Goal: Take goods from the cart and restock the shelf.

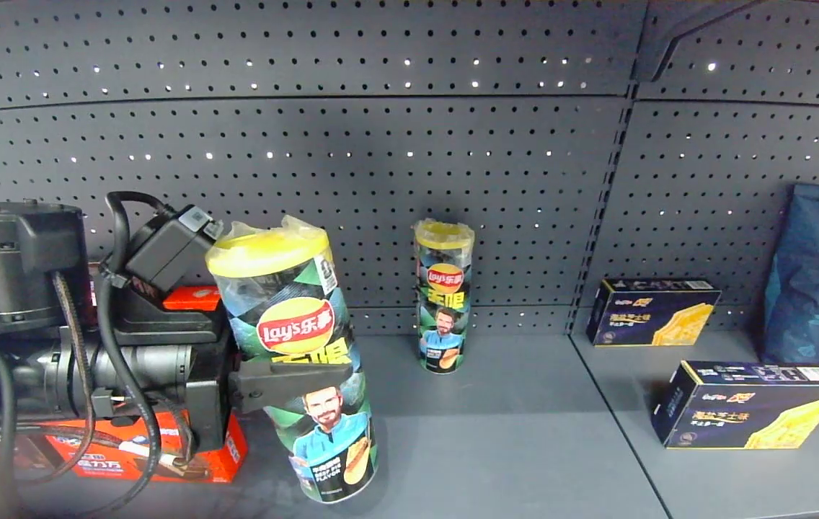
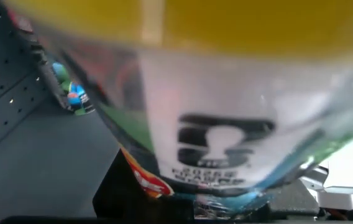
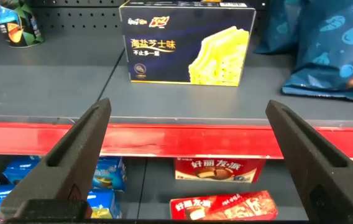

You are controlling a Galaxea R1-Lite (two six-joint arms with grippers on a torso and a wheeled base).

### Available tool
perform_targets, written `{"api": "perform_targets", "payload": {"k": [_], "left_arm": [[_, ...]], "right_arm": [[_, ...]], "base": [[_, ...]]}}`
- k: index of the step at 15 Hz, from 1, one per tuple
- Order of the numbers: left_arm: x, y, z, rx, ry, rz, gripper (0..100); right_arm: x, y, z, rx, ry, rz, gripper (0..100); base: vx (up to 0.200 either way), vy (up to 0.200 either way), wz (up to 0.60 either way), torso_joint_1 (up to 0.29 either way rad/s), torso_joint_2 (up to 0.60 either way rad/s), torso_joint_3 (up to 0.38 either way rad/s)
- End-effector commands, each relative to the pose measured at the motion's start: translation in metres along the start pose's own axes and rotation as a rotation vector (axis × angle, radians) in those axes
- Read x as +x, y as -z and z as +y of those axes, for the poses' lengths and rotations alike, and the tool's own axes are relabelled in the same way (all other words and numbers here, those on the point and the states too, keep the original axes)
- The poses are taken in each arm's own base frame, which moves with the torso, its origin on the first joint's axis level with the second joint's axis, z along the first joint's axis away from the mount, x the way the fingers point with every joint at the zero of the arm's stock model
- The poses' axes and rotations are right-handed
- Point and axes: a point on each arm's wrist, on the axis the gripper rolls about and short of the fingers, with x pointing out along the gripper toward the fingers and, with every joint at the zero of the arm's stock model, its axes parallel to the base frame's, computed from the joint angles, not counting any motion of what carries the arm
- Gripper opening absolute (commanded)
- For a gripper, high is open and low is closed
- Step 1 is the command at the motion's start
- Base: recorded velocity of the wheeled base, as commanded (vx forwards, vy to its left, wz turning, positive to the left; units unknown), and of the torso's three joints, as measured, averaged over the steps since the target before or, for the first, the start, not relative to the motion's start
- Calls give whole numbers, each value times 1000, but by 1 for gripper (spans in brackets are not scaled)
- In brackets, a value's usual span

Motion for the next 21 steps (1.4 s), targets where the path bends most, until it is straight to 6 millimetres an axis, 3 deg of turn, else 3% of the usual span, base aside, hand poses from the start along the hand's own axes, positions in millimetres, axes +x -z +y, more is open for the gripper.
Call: {"api": "perform_targets", "payload": {"k": [1,11,12,13,14,17,21], "left_arm": [[0,4,0,-9,1,7,0],[-2,3,-2,-2,-1,1,0],[0,0,0,3,0,-2,0],[3,0,3,1,0,1,0],[6,1,7,-3,2,4,0],[8,1,6,5,9,0,0],[7,5,7,-6,-22,9,0]], "right_arm": [[0,0,0,1,0,0,100],[-1,-5,1,-26,-23,-16,100],[0,-64,1,-24,-80,-55,100],[28,-114,2,7,-144,15,100],[34,-132,2,10,-179,-3,100],[48,-119,3,-162,-243,78,100],[72,-126,12,-166,-434,105,100]], "base": [[0,0,600,2,2,-2],[0,0,0,0,0,0],[0,0,0,0,0,0],[0,0,0,0,0,0],[0,0,0,0,0,0],[0,0,0,0,0,0],[0,0,0,0,0,0]]}}
